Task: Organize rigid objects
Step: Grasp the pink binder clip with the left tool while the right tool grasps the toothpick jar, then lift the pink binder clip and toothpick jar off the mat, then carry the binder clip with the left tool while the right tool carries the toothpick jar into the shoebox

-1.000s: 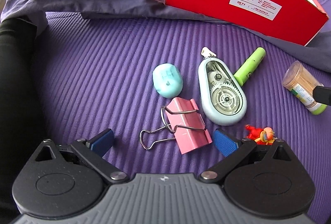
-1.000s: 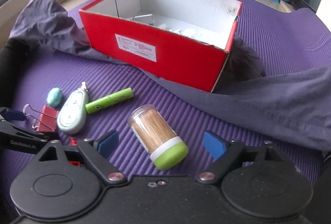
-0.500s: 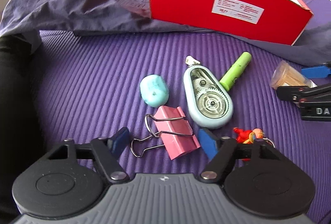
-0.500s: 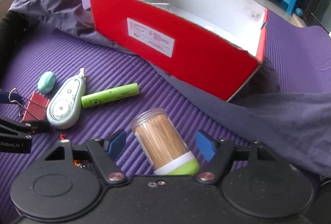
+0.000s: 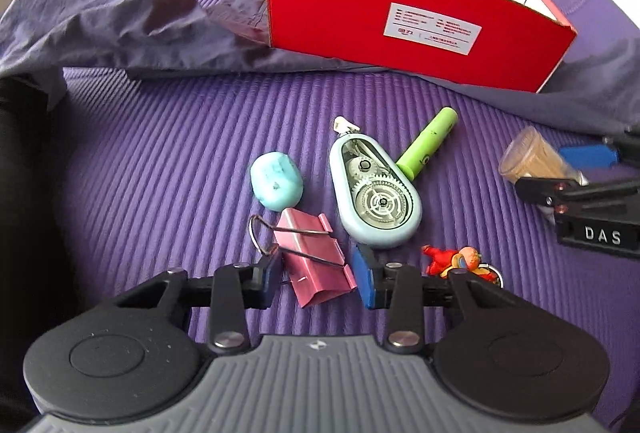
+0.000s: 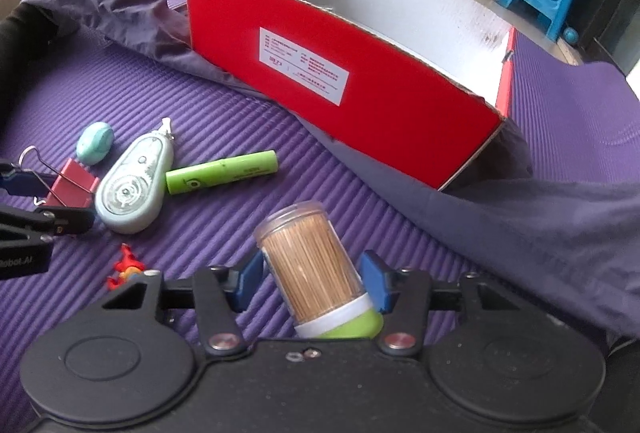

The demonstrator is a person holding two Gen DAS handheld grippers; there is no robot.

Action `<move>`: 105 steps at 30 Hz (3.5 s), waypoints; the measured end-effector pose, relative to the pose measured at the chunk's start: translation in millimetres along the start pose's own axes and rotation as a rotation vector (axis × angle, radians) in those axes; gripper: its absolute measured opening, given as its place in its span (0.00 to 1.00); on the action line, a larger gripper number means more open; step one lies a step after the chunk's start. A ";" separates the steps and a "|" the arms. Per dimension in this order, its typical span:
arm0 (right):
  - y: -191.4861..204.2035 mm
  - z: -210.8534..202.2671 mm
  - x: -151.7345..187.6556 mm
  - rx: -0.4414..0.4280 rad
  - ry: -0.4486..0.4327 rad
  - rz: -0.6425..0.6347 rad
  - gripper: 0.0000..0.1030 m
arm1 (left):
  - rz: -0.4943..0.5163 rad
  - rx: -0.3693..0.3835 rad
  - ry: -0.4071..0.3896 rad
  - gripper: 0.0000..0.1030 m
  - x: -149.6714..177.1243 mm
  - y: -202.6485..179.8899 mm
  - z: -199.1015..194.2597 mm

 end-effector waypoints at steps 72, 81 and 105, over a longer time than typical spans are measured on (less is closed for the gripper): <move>-19.4 -86.2 36.2 -0.142 -0.102 0.360 0.44 | -0.063 -0.002 0.060 0.76 23.2 -7.9 -50.1; -18.1 -81.9 36.5 -0.142 -0.090 0.359 0.44 | -0.044 -0.082 0.106 0.74 24.7 -1.3 -14.0; -18.9 -86.8 35.1 -0.136 -0.099 0.368 0.44 | -0.092 0.007 0.026 0.30 4.0 11.4 -37.9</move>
Point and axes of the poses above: each gripper's, at about its wrist camera, not at the fingertips, and z roughly the way its jaws point, y to its left, x to its underside, the point moved 1 cm from there along z, roughly the way its jaws point, and after that the axes turned 3 degrees about -z, right-handed, at the moved point
